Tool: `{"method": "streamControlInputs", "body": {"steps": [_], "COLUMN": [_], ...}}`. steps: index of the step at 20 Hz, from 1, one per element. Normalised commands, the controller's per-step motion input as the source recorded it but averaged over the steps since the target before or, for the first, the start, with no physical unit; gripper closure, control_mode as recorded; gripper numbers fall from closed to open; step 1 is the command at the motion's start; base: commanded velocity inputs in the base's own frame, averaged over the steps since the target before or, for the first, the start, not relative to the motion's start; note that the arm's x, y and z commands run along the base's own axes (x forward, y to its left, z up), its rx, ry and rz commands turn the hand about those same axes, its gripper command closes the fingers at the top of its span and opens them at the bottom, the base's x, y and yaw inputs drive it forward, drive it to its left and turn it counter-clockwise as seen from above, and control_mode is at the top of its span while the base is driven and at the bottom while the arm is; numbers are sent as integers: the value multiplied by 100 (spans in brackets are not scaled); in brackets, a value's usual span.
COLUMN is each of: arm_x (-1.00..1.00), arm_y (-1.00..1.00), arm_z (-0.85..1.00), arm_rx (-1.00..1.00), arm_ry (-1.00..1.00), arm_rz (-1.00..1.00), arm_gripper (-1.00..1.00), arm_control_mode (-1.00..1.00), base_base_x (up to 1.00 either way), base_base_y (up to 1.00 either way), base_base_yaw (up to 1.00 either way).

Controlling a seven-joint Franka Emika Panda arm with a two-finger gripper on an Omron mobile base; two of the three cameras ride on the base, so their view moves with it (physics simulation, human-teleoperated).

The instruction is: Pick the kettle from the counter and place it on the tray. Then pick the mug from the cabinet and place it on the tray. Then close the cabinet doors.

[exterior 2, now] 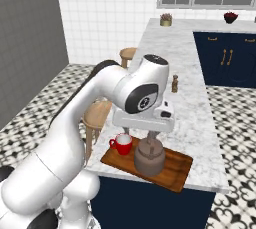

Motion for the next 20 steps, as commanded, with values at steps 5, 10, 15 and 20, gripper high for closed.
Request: {"method": "streamControlInputs", "body": {"steps": [5,10,15,20], "arm_x": [-36,-40,0,0], "arm_y": [39,7,0,0], "arm_z": [-3,-2,0,0], "arm_rx": [-5,0,0,0], "arm_ry": [0,-2,0,0], "arm_rz": [-6,-2,0,0], "arm_gripper": [-100,-100,-100,-100], "arm_control_mode": [-100,100,100,100], "base_base_x": [0,-37,-65,-36], "base_base_y": [0,3,20,12], "base_base_yaw": [0,-17,-77,-91]}}
